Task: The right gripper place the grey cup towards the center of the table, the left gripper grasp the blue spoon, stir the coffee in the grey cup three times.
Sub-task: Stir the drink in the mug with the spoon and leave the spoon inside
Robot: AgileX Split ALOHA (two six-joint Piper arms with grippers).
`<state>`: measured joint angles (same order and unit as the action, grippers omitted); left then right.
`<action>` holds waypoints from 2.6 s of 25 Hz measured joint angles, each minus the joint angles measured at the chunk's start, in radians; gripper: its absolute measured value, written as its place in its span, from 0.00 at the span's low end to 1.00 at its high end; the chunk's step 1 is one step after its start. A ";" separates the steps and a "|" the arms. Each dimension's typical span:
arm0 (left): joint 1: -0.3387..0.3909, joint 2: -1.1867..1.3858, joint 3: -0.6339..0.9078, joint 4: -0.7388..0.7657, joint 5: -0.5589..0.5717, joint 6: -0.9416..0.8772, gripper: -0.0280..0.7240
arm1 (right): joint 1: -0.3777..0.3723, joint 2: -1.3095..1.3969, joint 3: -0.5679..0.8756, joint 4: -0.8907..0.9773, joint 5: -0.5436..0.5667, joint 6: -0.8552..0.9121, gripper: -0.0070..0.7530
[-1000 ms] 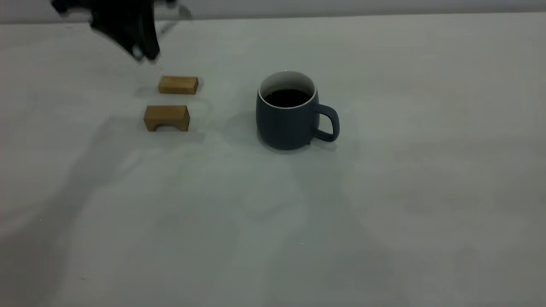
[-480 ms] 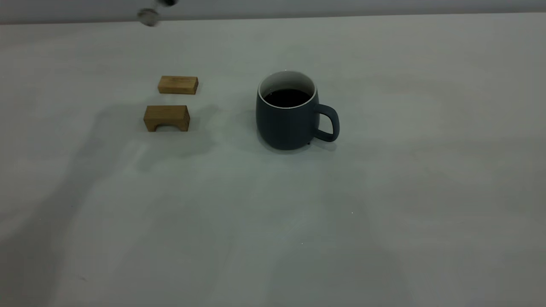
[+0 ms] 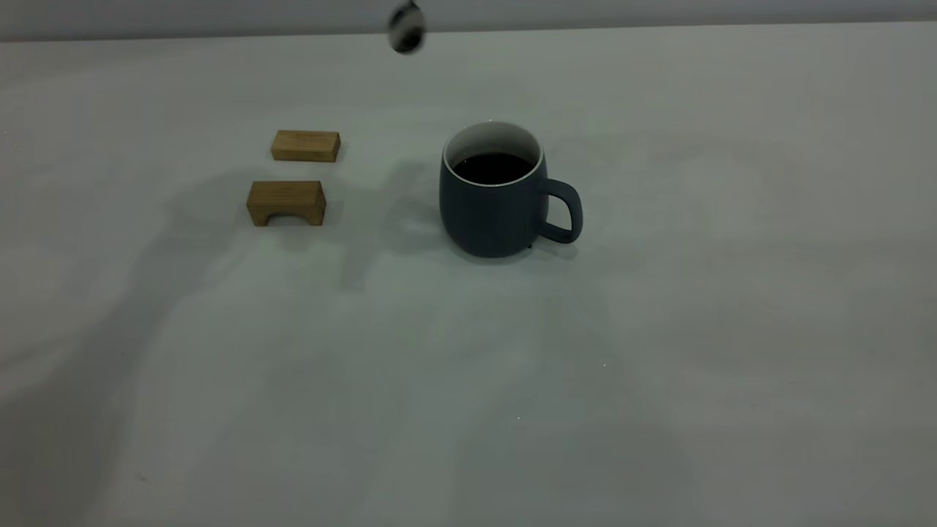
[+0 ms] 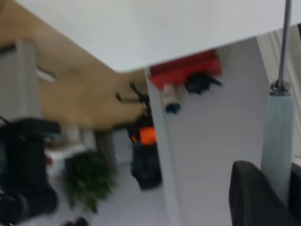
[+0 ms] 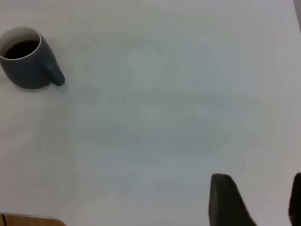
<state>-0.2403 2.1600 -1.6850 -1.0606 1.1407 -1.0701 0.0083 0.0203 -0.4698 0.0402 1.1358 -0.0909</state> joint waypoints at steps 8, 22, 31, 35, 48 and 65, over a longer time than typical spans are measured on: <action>0.000 0.152 -0.001 -0.182 -0.014 0.046 0.22 | 0.000 0.000 0.000 0.000 0.000 0.000 0.48; -0.019 0.323 -0.007 -0.338 -0.124 0.238 0.22 | 0.000 0.000 0.000 0.000 0.000 0.000 0.48; -0.038 0.350 -0.007 -0.366 -0.238 0.306 0.22 | 0.000 0.000 0.000 0.000 0.000 0.000 0.48; -0.047 0.356 -0.007 -0.382 -0.226 0.326 0.22 | 0.000 0.000 0.000 0.000 0.000 0.000 0.48; -0.047 0.376 -0.009 -0.287 -0.029 0.156 0.22 | 0.000 0.000 0.000 0.000 0.000 0.000 0.48; 0.006 0.373 -0.009 -0.386 -0.119 0.339 0.22 | 0.000 0.000 0.000 0.000 0.000 0.000 0.48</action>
<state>-0.2346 2.5329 -1.6938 -1.4470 1.0216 -0.7307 0.0083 0.0203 -0.4698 0.0402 1.1358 -0.0909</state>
